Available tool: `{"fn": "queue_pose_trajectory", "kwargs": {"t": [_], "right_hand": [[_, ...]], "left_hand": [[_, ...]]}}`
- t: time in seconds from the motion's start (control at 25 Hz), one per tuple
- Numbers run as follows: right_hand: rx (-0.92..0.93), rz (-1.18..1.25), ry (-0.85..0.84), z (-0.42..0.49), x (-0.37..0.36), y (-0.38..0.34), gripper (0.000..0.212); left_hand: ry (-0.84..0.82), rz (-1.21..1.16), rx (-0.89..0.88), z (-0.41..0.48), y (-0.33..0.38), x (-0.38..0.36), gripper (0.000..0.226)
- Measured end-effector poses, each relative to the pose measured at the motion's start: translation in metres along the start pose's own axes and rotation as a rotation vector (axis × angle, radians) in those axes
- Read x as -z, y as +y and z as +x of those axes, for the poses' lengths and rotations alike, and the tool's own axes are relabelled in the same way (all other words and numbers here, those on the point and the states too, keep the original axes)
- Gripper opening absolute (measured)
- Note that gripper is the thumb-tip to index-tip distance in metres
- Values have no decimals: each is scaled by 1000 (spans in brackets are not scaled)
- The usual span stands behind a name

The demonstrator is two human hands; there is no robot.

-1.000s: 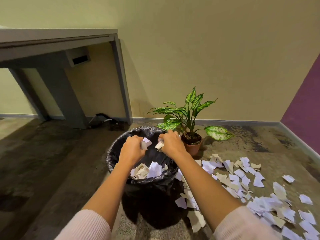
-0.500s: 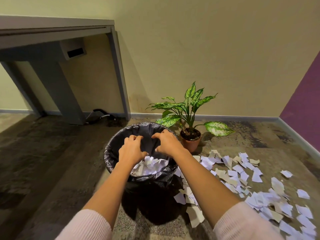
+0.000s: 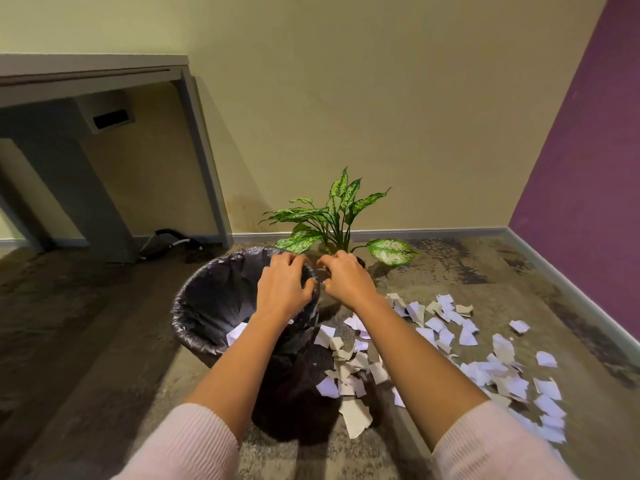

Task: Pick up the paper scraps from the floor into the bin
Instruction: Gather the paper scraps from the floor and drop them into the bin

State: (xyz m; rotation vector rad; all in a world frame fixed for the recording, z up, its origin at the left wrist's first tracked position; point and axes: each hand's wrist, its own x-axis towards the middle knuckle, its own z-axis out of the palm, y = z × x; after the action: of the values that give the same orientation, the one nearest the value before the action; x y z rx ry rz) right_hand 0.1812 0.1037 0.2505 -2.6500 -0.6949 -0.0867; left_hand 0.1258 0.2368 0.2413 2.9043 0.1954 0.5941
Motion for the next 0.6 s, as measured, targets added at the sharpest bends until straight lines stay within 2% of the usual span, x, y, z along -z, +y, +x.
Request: {"fn": "queue_pose_trajectory", "kwargs": {"t": [0.28,0.44,0.6], "right_hand": [[-129,-56,-33,-50,6,74,42],[-223,-90,-124,-86,-14,118,39],[-282,-87,-187,-125,-44,159,43]], "left_hand": [[-76,22,-186,-19,74,-40,44],[-256,39,-204,-53,97,-88,44],[-442,63,-197,-89,106,-134,54]]}}
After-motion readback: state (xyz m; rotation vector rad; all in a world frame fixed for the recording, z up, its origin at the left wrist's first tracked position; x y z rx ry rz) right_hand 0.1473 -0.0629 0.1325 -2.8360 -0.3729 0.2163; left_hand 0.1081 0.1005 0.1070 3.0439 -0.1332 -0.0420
